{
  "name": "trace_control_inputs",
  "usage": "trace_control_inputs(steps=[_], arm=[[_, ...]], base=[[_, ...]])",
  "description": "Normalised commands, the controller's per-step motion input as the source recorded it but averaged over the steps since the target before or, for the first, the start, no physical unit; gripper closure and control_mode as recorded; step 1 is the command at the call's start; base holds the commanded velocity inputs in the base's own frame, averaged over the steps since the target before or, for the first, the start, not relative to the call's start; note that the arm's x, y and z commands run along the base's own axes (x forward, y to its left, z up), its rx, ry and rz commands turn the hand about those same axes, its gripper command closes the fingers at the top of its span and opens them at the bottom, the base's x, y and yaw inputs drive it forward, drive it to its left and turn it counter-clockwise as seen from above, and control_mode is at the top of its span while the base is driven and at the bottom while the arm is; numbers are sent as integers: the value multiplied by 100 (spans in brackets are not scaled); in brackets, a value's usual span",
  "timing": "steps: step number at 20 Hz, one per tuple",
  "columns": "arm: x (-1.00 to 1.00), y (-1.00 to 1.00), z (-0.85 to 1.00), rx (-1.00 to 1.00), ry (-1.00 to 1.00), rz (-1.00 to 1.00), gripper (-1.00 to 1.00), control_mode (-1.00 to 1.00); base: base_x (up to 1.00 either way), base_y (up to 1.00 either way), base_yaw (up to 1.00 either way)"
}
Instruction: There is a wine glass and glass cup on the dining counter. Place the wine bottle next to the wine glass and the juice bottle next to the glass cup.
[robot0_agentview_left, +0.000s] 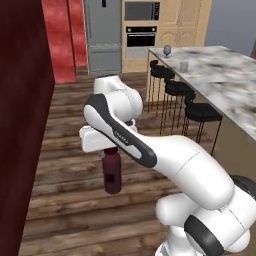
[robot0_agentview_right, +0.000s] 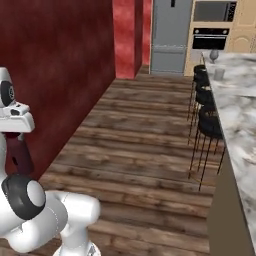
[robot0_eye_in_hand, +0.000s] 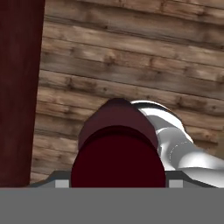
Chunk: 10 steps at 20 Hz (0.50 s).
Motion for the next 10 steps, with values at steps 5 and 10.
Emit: trace_control_inputs(steps=[5,10], arm=[[0,0,0,0,0,0,100,100],[0,0,0,0,0,0,100,100]], base=[[83,-8,-9],[84,-5,-11]])
